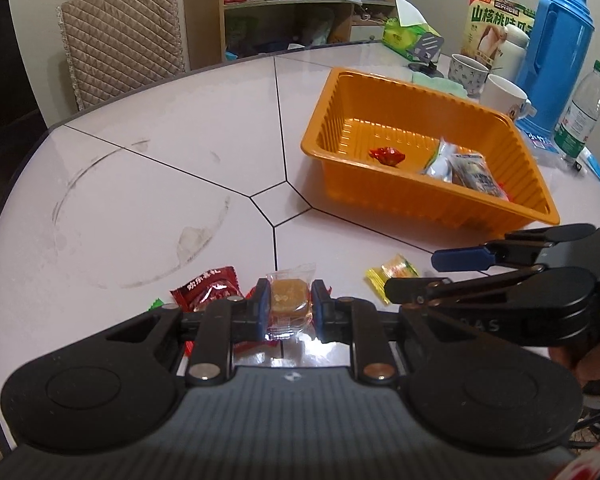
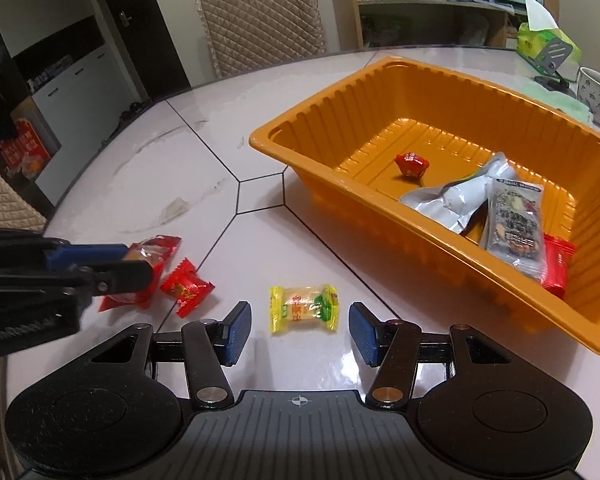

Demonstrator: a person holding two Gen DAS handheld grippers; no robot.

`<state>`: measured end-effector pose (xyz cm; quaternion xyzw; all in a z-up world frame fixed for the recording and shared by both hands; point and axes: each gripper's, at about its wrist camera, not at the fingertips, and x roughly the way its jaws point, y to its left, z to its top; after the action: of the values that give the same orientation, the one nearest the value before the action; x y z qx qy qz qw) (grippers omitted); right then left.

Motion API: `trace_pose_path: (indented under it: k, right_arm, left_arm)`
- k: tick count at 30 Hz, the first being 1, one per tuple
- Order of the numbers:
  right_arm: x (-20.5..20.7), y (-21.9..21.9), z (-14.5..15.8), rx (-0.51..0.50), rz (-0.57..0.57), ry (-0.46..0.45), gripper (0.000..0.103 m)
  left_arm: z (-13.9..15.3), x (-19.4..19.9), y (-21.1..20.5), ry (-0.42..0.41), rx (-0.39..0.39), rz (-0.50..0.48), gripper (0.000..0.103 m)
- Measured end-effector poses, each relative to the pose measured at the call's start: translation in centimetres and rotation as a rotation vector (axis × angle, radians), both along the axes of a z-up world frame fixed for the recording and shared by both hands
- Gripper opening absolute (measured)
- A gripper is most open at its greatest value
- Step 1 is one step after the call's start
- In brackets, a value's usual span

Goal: Organize snacks
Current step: 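Grasp the yellow-green wrapped candy with the right gripper while the left holds the brown candy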

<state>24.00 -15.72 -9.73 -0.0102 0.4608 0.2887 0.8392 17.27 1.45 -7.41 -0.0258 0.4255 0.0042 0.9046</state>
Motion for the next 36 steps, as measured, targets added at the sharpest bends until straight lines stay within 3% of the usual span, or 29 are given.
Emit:
trace_pose_path:
  k: [8,19,36]
  right_arm:
    - [0.3,1.1,-1.3,-0.051,0.021,-0.033,0.055]
    - [-0.5,2.2,-1.7,-0.129,0.072,-0.114,0.027]
    - [-0.9,1.2,0.1,-0.075,0.056,-0.089,0.025]
  left_arm:
    - [-0.4,0.3,0.2,0.007,-0.008,0.002,0.019]
    - [-0.5,0.6,0.2,0.009,-0.007,0.001,0.019]
    - [0.2,0.4,-0.4,-0.006,-0.001,-0.009,0.019]
